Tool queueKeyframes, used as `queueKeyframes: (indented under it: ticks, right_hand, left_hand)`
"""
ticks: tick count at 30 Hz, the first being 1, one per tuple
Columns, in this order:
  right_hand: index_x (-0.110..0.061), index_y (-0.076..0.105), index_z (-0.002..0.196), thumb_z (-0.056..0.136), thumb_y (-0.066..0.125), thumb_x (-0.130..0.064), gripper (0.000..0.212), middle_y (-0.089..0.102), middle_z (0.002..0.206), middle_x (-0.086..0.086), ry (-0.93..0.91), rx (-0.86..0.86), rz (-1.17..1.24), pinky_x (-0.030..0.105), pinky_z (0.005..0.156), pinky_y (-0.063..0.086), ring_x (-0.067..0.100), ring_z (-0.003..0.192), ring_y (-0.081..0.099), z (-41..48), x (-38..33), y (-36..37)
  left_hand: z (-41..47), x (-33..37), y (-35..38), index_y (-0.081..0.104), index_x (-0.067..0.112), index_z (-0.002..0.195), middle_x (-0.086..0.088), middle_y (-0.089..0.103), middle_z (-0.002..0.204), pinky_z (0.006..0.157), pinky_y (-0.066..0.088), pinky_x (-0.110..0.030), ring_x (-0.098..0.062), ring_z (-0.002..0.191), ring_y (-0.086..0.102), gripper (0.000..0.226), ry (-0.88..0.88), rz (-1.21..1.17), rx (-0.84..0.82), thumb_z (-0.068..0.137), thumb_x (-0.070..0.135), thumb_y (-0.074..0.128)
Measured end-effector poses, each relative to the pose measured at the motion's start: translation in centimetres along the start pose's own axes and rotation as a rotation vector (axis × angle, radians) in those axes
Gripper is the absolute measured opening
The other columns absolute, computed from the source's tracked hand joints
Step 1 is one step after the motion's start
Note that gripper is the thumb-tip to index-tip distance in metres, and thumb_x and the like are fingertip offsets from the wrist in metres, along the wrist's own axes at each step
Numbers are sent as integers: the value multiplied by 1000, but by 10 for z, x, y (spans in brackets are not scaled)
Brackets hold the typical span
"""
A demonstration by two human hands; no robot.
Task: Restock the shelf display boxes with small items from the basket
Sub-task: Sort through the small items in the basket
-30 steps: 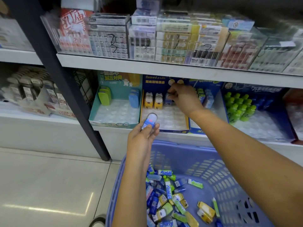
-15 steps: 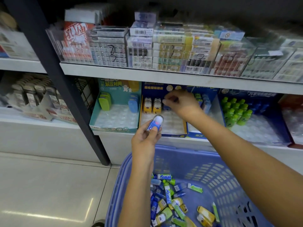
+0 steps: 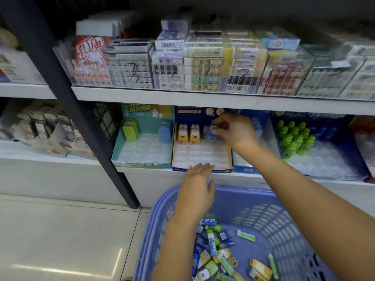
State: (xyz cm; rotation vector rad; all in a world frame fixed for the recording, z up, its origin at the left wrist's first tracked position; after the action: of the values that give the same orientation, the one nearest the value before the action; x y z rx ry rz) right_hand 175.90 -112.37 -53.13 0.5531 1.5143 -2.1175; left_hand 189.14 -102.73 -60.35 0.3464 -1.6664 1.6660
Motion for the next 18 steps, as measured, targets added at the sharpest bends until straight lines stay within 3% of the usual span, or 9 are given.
queueKeyframes:
  ticks: [3,9,18]
  right_hand:
    - [-12,68,105,81,71,-15,25,71,104,5,-75,-67,-118,19,77,41,21,96,64,8,-1,18]
    - [-11,70,105,79,72,-15,26,67,110,9,-137,-136,-170,23,80,42,25,100,62,17,-4,32]
    - [-13,64,120,91,58,-16,30,55,128,14,-77,-280,-302,26,88,39,30,115,52,14,-8,31]
  left_hand:
    - [2,-2,-2,42,18,142,2,39,149,113,0,-15,-12,142,26,46,24,0,6,97,22,49]
    - [4,-3,0,40,17,143,2,38,150,114,0,-16,-12,140,27,48,38,3,-17,96,22,50]
    - [0,-2,-1,43,15,142,0,39,149,116,6,-20,-13,141,27,46,16,-18,-62,97,20,50]
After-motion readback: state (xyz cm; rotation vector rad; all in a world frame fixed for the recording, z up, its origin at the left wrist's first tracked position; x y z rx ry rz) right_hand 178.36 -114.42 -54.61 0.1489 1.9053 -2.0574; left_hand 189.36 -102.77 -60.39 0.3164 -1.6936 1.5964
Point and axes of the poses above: each hand's wrist, its own z-axis towards the middle knuckle, its own y-axis out of the palm, x = y × z, the point moved 7 cm from there along z, towards the middle knuckle
